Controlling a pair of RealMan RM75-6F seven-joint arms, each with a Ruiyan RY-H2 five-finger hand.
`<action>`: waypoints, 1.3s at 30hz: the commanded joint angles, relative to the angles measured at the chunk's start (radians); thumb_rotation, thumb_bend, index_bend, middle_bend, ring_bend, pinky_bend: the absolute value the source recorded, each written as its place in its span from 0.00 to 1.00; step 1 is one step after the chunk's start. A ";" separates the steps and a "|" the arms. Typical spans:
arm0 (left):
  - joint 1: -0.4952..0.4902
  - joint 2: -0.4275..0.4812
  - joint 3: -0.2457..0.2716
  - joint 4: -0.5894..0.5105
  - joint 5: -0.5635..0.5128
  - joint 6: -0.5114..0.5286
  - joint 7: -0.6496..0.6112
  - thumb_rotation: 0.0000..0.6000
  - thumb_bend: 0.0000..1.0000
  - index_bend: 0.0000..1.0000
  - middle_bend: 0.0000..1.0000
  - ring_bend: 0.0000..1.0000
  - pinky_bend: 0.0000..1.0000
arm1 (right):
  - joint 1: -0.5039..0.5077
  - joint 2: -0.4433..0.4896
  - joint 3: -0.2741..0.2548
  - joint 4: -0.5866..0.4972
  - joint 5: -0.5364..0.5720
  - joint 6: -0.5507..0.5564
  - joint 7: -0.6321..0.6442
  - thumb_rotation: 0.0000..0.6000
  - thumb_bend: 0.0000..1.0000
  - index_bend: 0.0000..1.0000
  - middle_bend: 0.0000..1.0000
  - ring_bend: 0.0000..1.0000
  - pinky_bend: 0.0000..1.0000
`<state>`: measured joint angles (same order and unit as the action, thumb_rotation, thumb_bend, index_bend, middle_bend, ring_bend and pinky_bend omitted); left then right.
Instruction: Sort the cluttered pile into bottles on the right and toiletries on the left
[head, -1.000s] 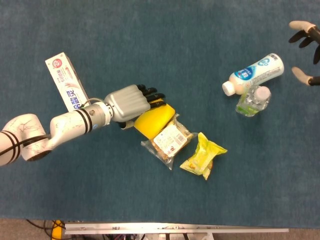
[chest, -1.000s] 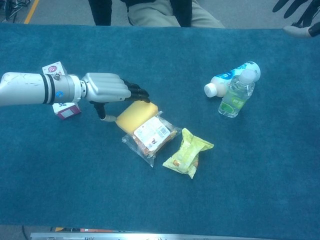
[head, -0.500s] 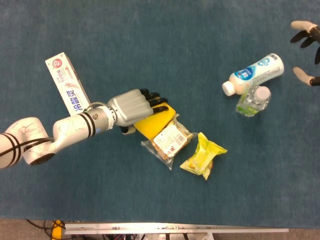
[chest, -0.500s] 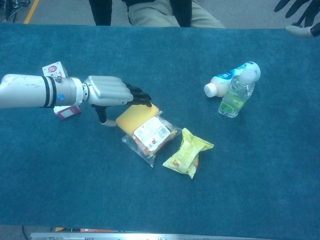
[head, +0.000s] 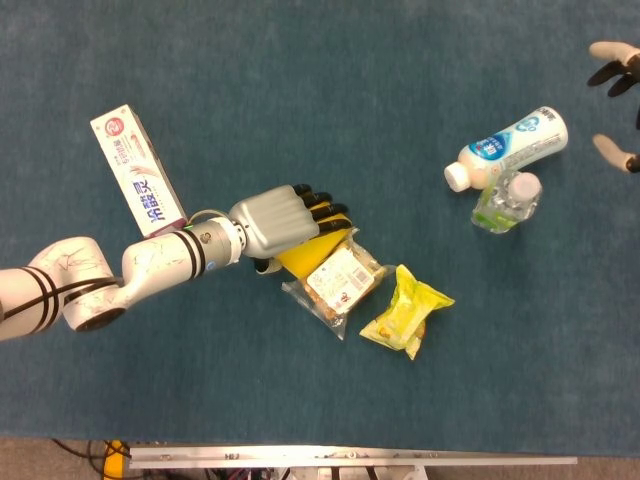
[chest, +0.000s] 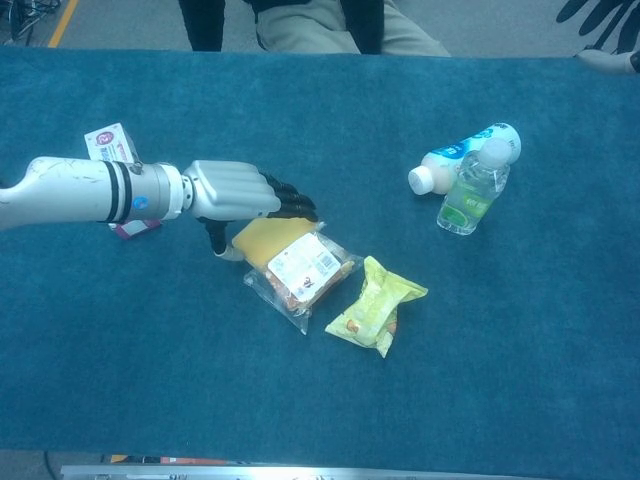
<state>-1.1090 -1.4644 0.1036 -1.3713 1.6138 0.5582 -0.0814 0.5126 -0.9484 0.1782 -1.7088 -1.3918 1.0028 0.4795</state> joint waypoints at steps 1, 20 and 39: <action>0.003 0.004 0.005 0.000 -0.001 0.000 0.003 1.00 0.28 0.00 0.00 0.00 0.13 | 0.000 0.000 0.001 0.001 0.000 0.001 0.003 1.00 0.28 0.16 0.34 0.36 0.55; 0.019 -0.046 0.023 0.059 0.069 0.108 -0.119 1.00 0.28 0.23 0.05 0.16 0.42 | -0.005 0.005 0.004 -0.007 0.005 0.007 0.004 1.00 0.28 0.16 0.34 0.36 0.55; 0.033 -0.034 0.037 0.110 0.073 0.146 -0.179 1.00 0.33 0.35 0.20 0.30 0.56 | -0.005 0.001 0.006 -0.005 0.005 0.009 0.011 1.00 0.28 0.16 0.34 0.36 0.55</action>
<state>-1.0770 -1.4994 0.1403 -1.2622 1.6872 0.7038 -0.2598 0.5073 -0.9477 0.1844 -1.7135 -1.3868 1.0115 0.4904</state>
